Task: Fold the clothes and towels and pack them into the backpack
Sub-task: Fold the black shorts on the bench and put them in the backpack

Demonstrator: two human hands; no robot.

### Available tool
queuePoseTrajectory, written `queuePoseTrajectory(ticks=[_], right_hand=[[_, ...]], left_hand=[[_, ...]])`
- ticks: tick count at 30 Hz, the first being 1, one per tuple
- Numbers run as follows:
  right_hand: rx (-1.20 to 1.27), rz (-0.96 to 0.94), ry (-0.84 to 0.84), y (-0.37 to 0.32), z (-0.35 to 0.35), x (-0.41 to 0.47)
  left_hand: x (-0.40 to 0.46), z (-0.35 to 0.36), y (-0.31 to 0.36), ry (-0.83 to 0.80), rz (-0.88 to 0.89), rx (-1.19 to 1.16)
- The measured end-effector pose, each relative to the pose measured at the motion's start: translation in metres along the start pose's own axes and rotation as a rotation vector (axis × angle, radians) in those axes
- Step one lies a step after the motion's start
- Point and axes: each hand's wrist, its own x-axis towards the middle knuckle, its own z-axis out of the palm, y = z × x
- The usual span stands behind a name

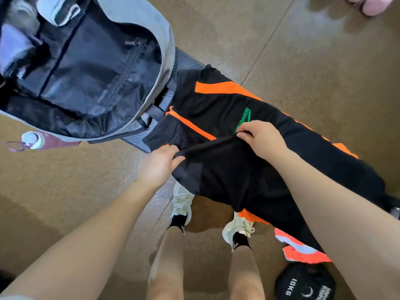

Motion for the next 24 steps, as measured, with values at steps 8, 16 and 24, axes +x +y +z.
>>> queuePoseTrajectory(ticks=[8,16,24], right_hand=[[-0.013,0.113,0.268,-0.019,0.015,0.000],[0.353,0.512,0.192,0.019,0.062,-0.146],[0.434,0.534,-0.005,0.026,0.120,-0.191]], left_hand=[[0.012,-0.011,0.013,0.233,0.058,0.155],[-0.028,0.056,0.100,-0.268,0.463,-0.031],[-0.023,0.082,0.126,-0.174,0.927,0.623]])
